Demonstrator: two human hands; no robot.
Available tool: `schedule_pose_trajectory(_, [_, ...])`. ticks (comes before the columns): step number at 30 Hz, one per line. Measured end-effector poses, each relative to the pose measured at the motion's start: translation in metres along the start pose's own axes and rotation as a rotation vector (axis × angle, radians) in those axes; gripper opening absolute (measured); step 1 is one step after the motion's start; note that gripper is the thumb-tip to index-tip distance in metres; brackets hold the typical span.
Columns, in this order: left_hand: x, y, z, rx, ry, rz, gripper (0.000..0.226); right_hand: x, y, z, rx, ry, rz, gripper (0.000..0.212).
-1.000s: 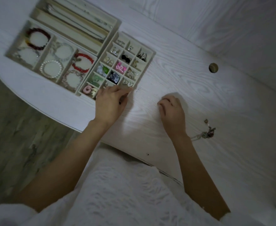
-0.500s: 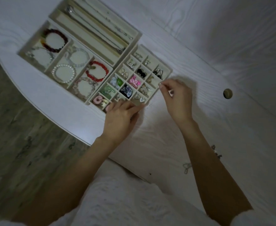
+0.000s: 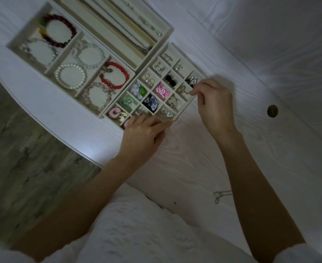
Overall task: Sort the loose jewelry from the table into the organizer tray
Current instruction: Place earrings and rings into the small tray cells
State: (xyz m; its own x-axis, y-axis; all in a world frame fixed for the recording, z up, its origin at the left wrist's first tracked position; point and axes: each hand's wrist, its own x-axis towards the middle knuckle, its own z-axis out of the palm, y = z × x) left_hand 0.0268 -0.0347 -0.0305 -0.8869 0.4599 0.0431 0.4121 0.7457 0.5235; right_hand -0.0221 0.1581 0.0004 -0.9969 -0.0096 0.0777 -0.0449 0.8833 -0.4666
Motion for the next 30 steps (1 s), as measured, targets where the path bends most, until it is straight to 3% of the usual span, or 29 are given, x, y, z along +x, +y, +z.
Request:
schedule_pose_trajectory(4, [0.001, 0.0, 0.0, 0.007, -0.019, -0.007, 0.033, 0.003, -0.006, -0.001, -0.13, 0.054, 0.034, 0.013])
schedule_pose_trajectory(8, [0.001, 0.0, 0.0, 0.001, -0.039, -0.01, 0.034, 0.009, -0.01, 0.004, -0.3, -0.042, 0.05, 0.01])
schedule_pose_trajectory(17, [0.001, 0.002, -0.001, -0.004, -0.046, -0.022, 0.034, 0.018, -0.016, 0.011, -0.262, -0.115, 0.143, 0.012])
schedule_pose_trajectory(21, [0.001, 0.003, -0.001, -0.011, -0.044, -0.027, 0.035, 0.012, -0.016, 0.013, -0.108, -0.125, 0.334, 0.012])
schedule_pose_trajectory(30, [0.0, 0.001, -0.001, -0.031, -0.056, -0.025, 0.036, 0.008, -0.025, 0.023, -0.241, -0.017, 0.459, 0.023])
